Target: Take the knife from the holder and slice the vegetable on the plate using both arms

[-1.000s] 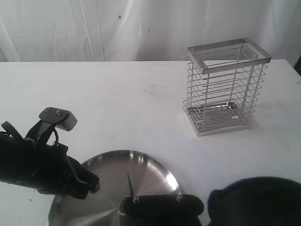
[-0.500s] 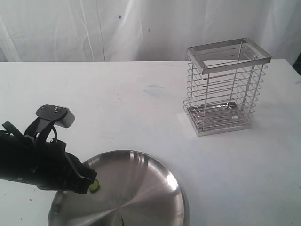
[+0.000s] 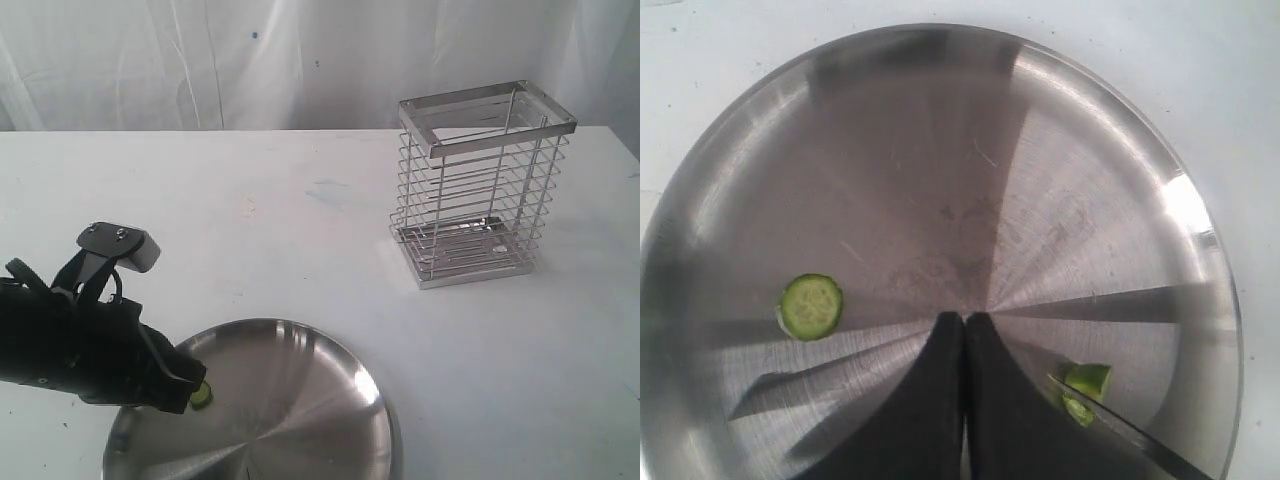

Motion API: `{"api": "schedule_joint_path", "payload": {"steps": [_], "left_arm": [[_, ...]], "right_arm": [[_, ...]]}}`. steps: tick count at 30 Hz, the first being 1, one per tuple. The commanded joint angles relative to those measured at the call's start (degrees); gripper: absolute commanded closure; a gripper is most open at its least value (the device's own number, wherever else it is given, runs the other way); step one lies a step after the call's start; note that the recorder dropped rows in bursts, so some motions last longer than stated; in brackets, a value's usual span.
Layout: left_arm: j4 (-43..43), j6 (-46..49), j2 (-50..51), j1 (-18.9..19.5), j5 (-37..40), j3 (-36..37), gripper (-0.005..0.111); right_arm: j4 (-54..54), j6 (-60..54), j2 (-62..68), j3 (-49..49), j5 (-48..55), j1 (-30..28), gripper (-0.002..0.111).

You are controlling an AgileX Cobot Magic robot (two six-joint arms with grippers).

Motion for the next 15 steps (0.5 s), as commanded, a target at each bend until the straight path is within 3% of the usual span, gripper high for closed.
{"api": "schedule_joint_path", "payload": {"steps": [1,15], "left_arm": [[-0.4,-0.55,-0.55,-0.17,1.19,0.03,0.107],[-0.4,-0.55,-0.55,-0.17,1.42,0.03,0.107]], "right_arm": [[-0.16,-0.71,0.36,0.05,-0.12,0.06,0.108],[-3.93,1.36,0.36,1.49,-3.3,0.06,0.108]]}}
